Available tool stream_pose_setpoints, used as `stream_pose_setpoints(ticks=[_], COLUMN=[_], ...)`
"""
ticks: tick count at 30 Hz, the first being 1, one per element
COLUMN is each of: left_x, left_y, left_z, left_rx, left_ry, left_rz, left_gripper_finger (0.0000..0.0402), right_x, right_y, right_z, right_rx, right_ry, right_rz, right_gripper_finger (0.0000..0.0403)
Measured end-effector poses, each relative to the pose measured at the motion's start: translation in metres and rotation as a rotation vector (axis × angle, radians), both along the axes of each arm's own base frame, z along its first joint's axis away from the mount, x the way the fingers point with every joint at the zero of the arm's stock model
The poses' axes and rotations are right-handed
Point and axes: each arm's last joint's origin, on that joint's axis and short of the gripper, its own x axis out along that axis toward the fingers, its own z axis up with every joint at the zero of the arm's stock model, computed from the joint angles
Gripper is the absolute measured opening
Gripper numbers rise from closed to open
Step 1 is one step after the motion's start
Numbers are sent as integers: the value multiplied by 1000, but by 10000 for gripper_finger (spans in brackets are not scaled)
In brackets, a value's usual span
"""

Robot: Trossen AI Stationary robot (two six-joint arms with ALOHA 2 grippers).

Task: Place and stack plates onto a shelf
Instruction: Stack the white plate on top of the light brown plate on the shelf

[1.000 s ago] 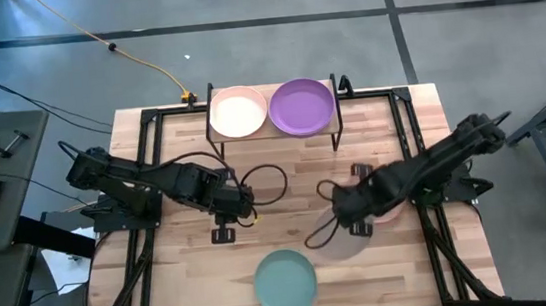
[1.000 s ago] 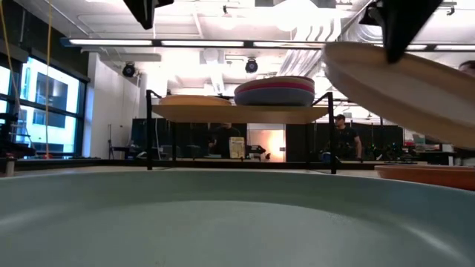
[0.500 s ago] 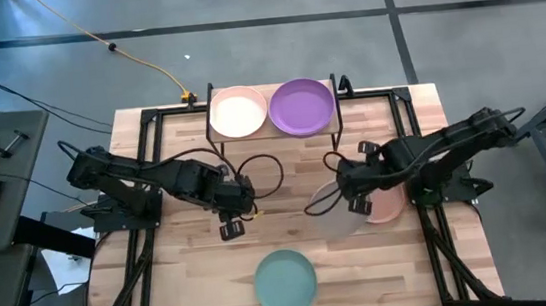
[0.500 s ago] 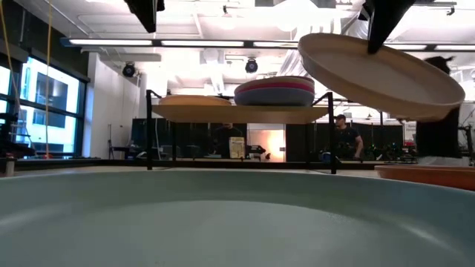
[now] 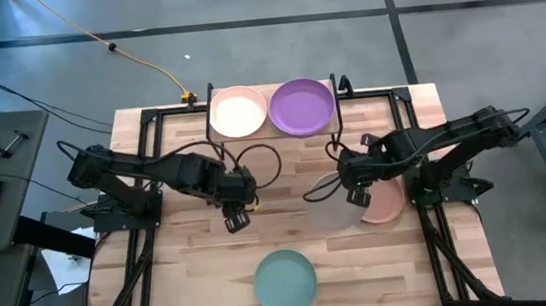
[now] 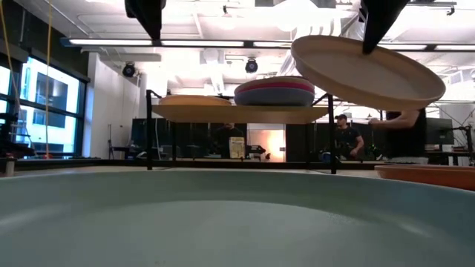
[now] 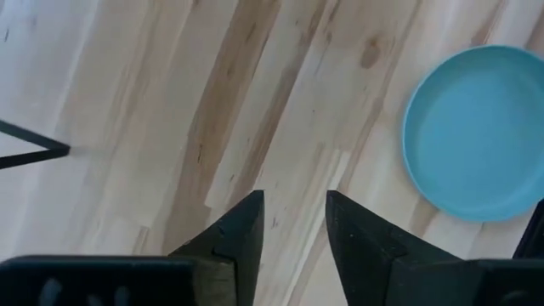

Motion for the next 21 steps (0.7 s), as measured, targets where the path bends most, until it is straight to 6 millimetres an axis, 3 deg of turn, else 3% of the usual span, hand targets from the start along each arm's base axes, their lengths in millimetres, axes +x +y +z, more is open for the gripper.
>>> stream_pose_setpoints(ticks=[7,21], left_x=[4,8], left_y=[10,11], left_z=[0,2], left_rx=[43,260], left_ry=[-23,-101], left_rz=[44,82], left_gripper_finger=[131,131], right_x=[1,4], right_y=[-3,-22], right_z=[0,1], right_rx=[3,-14], right_ry=[-13,-27], right_rz=[-48,-136], right_gripper_finger=[0,0])
